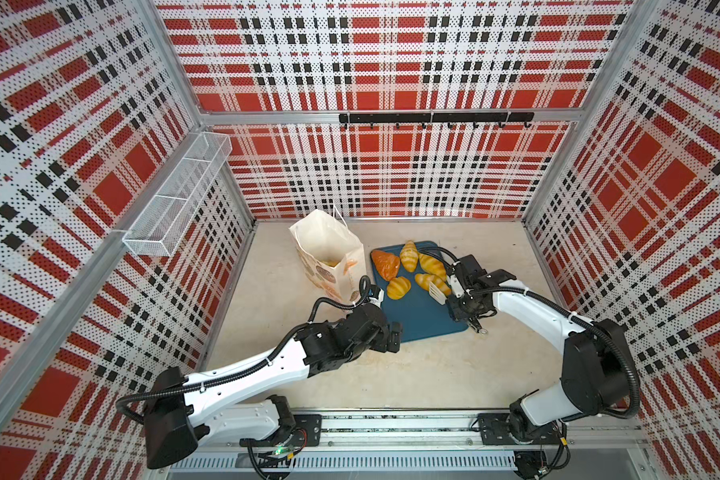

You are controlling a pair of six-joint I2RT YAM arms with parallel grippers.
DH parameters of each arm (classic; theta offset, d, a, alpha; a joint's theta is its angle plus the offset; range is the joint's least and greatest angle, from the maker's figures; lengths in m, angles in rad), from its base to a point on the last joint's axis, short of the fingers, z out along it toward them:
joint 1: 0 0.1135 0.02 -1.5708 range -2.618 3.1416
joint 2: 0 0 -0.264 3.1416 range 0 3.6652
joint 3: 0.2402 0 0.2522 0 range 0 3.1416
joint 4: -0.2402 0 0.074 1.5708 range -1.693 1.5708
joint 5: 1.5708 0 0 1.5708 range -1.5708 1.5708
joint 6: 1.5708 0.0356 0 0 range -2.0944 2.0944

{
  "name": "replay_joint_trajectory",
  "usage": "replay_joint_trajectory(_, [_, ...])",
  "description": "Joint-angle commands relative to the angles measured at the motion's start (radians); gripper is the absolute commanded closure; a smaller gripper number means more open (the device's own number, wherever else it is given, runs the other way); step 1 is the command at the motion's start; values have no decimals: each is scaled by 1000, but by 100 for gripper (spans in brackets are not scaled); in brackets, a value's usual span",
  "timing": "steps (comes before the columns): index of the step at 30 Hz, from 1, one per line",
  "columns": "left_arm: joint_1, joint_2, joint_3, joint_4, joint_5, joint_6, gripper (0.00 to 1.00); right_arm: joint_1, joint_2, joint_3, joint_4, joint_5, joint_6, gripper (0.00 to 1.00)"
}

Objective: Place the fake bread into the paper bag

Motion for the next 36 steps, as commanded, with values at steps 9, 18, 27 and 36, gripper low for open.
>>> replay_joint_trajectory(9, [-6,12,-13,26,-19,-9,1,12,-113,-81,35,-172,34,43])
replay_joint_trajectory(18, [-10,38,2,32,-7,-8,1,33,-153,-77,-12,-68,57,42])
replay_joint_trajectory(27, [-18,24,-10,28,-15,-11,1,33,-62,-17,-27,60,32,41])
replay_joint_trajectory(36, [-23,35,-3,25,-13,-13,0,33,30,41,14,69,10,41])
